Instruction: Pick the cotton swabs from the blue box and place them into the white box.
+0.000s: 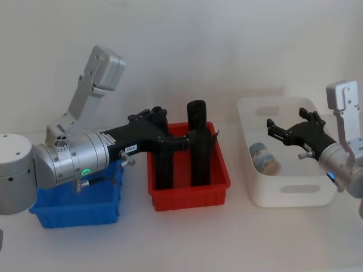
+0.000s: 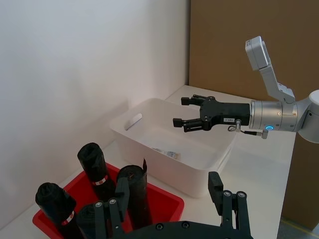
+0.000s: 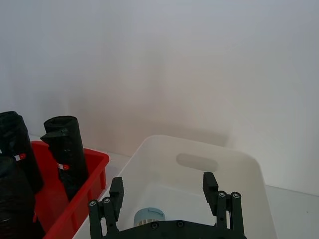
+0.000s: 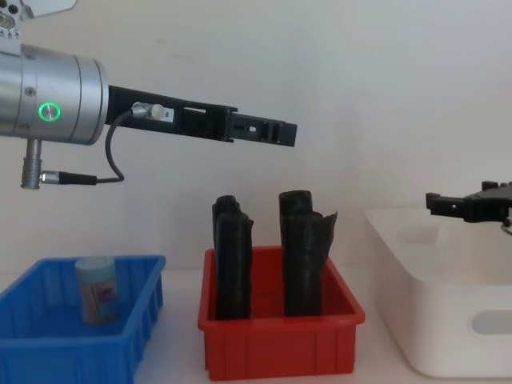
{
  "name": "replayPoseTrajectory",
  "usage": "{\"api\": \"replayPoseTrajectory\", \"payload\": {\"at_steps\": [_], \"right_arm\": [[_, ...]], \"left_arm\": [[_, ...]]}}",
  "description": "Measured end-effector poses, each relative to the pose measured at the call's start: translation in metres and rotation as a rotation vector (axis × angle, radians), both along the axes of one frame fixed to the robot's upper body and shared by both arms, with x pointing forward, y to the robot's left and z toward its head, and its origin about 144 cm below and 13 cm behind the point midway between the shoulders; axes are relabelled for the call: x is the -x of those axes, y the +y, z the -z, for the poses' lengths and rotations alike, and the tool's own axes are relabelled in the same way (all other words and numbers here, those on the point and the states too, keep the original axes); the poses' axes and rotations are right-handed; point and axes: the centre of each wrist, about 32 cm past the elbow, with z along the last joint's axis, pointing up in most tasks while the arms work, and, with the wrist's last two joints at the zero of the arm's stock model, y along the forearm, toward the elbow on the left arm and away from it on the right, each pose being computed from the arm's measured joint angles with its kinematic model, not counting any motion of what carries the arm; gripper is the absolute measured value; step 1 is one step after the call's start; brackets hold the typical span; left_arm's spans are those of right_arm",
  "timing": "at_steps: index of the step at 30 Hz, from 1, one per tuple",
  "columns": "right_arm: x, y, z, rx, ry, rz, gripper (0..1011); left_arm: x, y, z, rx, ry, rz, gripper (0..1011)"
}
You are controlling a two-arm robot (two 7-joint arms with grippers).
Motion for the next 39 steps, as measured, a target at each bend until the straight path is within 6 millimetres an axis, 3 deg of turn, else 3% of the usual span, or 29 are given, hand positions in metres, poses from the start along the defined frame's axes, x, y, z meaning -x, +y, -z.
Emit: {"api": "replayPoseTrajectory", "payload": {"at_steps": [23,39], "right_arm": [[0.003,0.0,-0.001,-0.004,-0.011,0.002,1002],[0.039,0.007,0.008,-0.017,-0.031,0.001,1002]], "left_arm": [[0.001,-0.001,0.002,0.0,-0.004,-0.006,1004],[0.015,-0.015,0.037,-0.026,-0.096,-0.139,1004]]}}
